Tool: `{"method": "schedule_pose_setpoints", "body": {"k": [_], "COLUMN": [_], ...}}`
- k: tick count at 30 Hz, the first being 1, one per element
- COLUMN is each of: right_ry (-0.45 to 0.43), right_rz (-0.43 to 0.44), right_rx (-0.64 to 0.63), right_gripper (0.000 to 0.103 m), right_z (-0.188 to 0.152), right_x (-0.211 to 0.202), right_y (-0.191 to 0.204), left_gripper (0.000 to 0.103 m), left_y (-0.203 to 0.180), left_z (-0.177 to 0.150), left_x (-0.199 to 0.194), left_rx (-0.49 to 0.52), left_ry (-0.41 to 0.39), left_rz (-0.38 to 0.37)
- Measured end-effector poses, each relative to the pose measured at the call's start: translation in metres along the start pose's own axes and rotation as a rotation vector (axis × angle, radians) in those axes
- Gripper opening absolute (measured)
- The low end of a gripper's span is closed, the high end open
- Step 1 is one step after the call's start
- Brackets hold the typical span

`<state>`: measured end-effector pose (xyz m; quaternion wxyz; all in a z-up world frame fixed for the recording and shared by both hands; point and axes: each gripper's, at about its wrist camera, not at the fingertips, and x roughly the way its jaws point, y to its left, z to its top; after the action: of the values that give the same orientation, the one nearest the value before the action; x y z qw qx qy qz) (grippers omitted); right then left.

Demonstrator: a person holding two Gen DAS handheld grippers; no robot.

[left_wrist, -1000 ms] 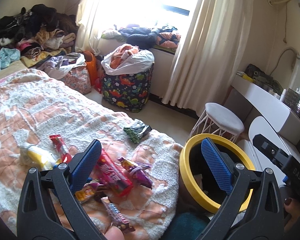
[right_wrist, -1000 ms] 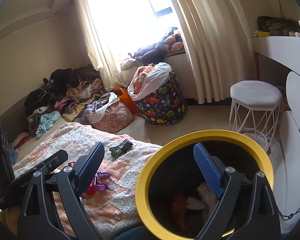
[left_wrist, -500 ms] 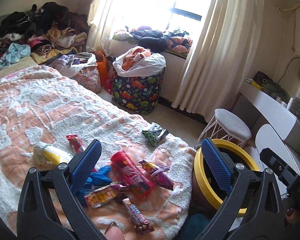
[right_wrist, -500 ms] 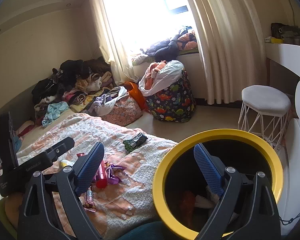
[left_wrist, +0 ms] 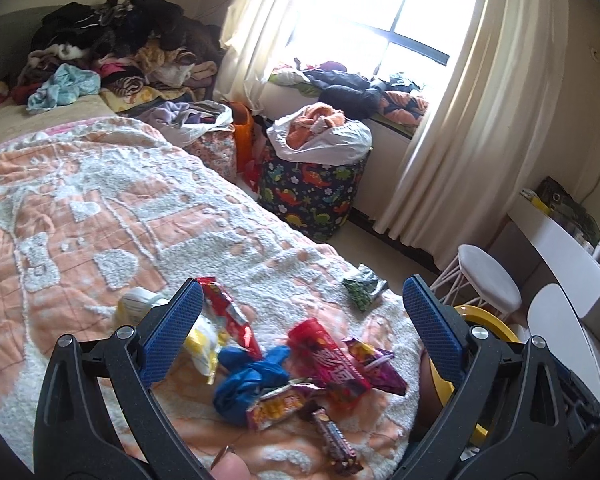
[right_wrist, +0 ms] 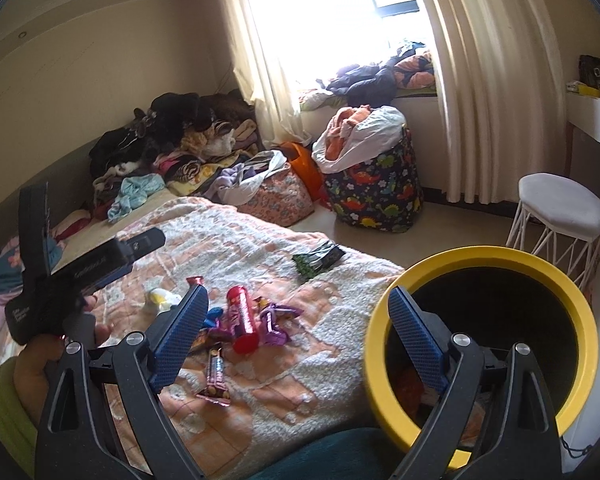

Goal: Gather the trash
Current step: 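Move both open tools back toward the remaining wrappers on the bed, then grasp the yellow-white packet with left tool while right tool grasps the brown chocolate bar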

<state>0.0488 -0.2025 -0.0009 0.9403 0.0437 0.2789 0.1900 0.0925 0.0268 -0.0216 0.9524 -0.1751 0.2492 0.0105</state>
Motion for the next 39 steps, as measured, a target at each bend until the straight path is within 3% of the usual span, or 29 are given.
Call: {"method": "schedule_pose_setpoints", "body": {"k": [10, 23, 28, 35, 39], "right_ry": [0.079, 0.204, 0.253, 0.367, 0.425], "right_rz": [0.064, 0.083, 0.096, 0.122, 0.14], "right_rx": [-0.064, -0.126, -0.141, -0.118, -0.091], "right_gripper": [0.089, 0.089, 0.089, 0.088, 0.082], "right_z": [-0.013, -0.035, -0.04, -0.046, -0.049], "right_x": [0.015, 0.044, 0.059, 0.089, 0.104], "right_y": [0.033, 0.064, 0.071, 0.073, 0.072], "left_gripper": [0.092, 0.092, 0.091, 0.07, 0.064], "left_y": [0.043, 0.093, 0.1, 0.092, 0.094], "left_z": [0.005, -0.008, -0.019, -0.029, -0.03], "left_x": [0.002, 0.01, 0.018, 0.03, 0.038], "left_rx": [-0.095, -0.254, -0.304, -0.321, -0.357], "left_ry": [-0.004, 0.058, 0.103, 0.156, 0.179], "left_rz": [0.065, 0.16, 0.144, 0.1, 0.087]}}
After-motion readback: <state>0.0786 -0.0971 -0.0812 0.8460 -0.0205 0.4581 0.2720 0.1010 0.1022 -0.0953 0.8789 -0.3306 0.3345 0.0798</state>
